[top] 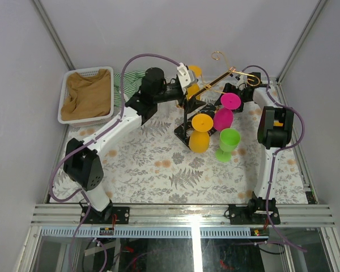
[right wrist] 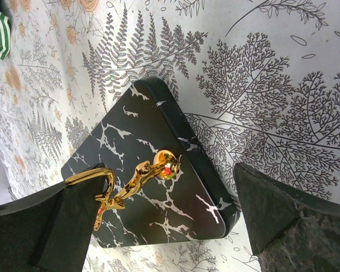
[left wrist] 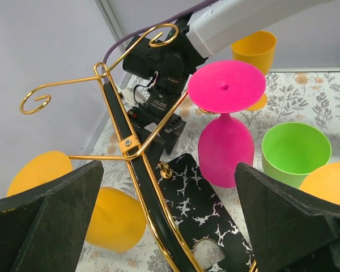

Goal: Place the wine glass upside down on the wine glass rack
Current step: Adjust the wine rack at the center of the board.

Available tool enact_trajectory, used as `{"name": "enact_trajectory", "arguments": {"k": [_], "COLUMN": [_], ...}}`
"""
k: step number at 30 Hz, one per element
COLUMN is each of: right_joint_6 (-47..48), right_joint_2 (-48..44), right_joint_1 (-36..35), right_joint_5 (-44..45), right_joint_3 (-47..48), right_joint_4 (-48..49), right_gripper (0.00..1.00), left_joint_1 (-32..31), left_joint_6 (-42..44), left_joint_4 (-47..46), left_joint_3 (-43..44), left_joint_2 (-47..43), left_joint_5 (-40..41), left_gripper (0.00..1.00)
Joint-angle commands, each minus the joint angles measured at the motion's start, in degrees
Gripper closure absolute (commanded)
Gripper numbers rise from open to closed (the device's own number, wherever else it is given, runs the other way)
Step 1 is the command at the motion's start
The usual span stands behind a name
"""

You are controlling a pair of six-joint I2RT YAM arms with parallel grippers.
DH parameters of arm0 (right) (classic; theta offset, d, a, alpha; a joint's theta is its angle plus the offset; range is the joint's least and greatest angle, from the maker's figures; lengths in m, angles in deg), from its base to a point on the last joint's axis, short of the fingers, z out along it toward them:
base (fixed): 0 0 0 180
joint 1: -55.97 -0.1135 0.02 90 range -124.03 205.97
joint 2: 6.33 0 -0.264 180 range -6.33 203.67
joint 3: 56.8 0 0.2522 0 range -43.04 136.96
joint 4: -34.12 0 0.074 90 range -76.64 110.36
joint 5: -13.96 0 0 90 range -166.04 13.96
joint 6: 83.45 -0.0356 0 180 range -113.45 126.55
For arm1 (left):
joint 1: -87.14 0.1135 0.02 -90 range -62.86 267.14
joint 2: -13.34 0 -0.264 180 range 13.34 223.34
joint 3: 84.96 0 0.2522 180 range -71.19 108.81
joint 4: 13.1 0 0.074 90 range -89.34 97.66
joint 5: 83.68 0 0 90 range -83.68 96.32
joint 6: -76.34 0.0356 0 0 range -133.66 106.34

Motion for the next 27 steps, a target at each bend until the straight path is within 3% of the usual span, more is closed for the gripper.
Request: {"name": "enact_trajectory", "arguments": {"k": [1, 18, 27], "right_joint_6": [3.56, 4.17, 2.74], "right_joint_2": [1.37, 0.78, 0.05], "right_joint_1": [2.58, 3.75, 8.12], "right_joint_5": [15.42, 16.38, 16.95], "right_joint_3": [0.27, 1.67, 1.08], "right_joint_4": [-2.37, -4.21, -4.21], "right_gripper": [0.01, 0.01, 0.01], "left_joint_1": [-0.66, -1.68, -1.68], "left_joint_6": [3.12, 6.6, 6.77], "left_joint_4": [-0.68, 1.82, 2.39], "left_joint_3": [-0.24, -1.99, -3.2], "left_joint_2": [0.6, 2.37, 2.08], "left_joint_5": [3.29, 8.66, 9.39], "left_gripper": [0.0, 0.0, 0.0]}}
